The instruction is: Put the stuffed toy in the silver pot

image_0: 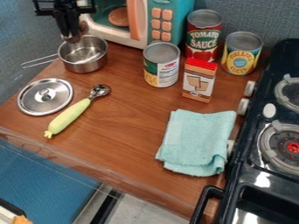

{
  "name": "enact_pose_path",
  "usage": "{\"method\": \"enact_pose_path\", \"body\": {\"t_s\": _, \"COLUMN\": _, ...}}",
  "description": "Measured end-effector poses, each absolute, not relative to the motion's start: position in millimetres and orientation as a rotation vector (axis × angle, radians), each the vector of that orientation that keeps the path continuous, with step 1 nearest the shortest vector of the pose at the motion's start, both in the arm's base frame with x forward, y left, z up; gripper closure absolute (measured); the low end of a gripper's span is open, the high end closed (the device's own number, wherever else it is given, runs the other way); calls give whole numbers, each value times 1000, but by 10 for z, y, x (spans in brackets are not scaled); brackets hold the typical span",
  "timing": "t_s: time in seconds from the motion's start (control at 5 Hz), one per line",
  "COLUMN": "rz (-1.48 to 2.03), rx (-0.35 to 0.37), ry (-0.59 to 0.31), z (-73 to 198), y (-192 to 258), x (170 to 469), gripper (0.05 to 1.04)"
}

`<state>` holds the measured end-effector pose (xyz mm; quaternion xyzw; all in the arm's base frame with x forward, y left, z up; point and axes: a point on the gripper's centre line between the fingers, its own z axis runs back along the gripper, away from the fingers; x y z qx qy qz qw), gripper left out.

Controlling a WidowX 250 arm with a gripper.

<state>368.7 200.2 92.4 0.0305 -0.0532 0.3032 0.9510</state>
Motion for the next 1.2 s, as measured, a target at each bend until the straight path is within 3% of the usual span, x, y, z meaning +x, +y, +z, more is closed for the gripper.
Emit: {"method": "enact_pose_path", "body": {"t_s": 1.2, "rz": 599, "rx": 88, "ry": -49, "z": 485, "y": 1953, "x": 3675, "gripper": 981}}
